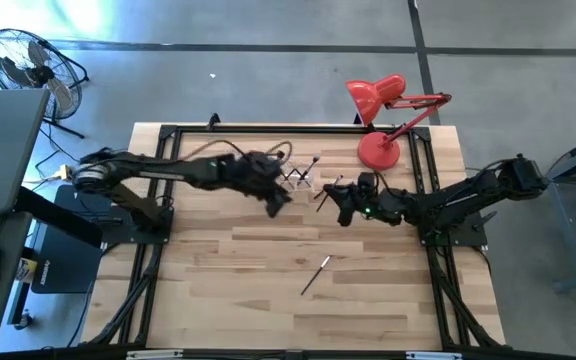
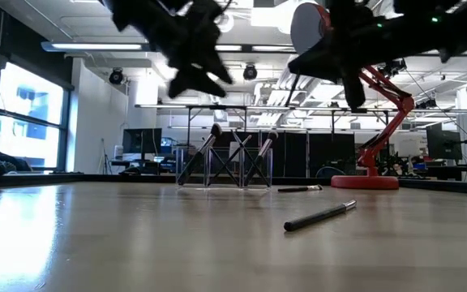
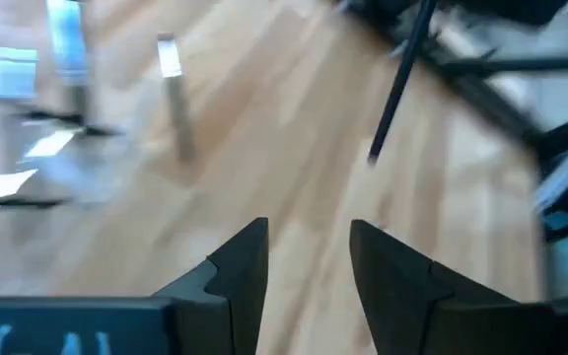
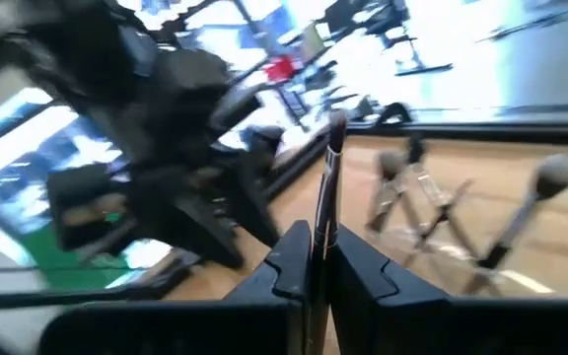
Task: Put items in baskets/containers
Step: Put the black eyeshadow brush into the transparent organizer
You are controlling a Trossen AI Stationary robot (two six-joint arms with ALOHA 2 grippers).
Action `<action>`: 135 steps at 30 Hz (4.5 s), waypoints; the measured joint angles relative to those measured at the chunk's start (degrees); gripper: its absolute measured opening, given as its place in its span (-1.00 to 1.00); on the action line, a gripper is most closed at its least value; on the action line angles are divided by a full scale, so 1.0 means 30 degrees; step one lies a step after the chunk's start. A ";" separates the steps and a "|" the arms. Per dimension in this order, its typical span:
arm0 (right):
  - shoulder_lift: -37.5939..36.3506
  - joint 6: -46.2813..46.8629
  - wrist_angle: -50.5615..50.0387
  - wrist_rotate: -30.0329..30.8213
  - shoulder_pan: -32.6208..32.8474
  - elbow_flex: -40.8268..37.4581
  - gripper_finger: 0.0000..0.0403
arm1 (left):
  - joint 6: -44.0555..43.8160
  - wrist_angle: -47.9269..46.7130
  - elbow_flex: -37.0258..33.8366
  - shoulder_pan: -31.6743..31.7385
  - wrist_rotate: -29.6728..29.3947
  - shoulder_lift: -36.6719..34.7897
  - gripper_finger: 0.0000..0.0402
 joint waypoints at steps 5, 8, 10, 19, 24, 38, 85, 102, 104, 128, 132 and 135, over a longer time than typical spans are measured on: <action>0.1378 -0.1358 -0.2113 0.0579 -0.0749 0.2561 -0.94 | 0.3883 -0.6430 -0.0019 0.1414 -0.3469 -0.3166 -0.29; 0.2901 -0.3030 -0.2637 0.0583 -0.1501 0.4590 -0.94 | 0.5268 -0.7611 -0.0696 0.2433 -0.4419 -0.4924 -0.29; 0.3929 -0.3932 -0.2845 0.0503 -0.2097 0.6019 -0.94 | 0.5713 -0.6802 -0.1819 0.3270 -0.3988 -0.6488 -0.29; 0.8949 -0.6496 -0.6859 -0.1976 -0.4724 1.2140 -0.94 | 0.5304 -0.4192 -0.8160 0.6683 0.0177 -1.2311 -0.29; 1.0827 -0.6658 -0.9363 -0.2103 -0.5709 1.4029 -0.92 | 0.4583 -0.3332 -0.9775 0.7190 0.1753 -1.3565 -0.29; 1.1958 -0.5473 -1.0520 -0.4028 -0.6483 1.4244 -0.75 | 0.5136 -0.3279 -0.9949 0.7155 0.1842 -1.3515 -0.29; -0.1053 0.2048 -2.3282 -0.7273 -0.0882 0.5907 -0.99 | -0.2880 -0.6939 -0.1847 -0.4912 -0.8679 -0.2990 -0.99; -0.3517 0.3598 -2.3151 -0.7268 0.2173 0.1873 -0.99 | -0.4924 -1.1300 1.3113 -0.7974 -0.6628 1.0104 -0.99; -0.3517 0.3563 -2.3148 -0.7265 0.2402 0.1873 -0.99 | -0.4856 -1.1534 1.4244 -0.7956 -0.6238 1.0861 -0.96; -0.3517 0.3637 -2.3131 -0.7577 0.3732 0.1873 -0.99 | -0.4879 -0.9320 1.5816 -0.8093 -0.6462 1.4710 -0.50; -0.3553 0.3591 -2.3051 -0.7557 0.3732 0.1873 -0.99 | -0.4991 -0.8362 1.5981 -0.8101 -0.5770 1.5015 -0.50; -0.3629 0.3564 -2.2934 -0.7543 0.3732 0.1873 -0.98 | -0.4999 -0.8887 1.5805 -0.8116 -0.5913 1.5326 -0.50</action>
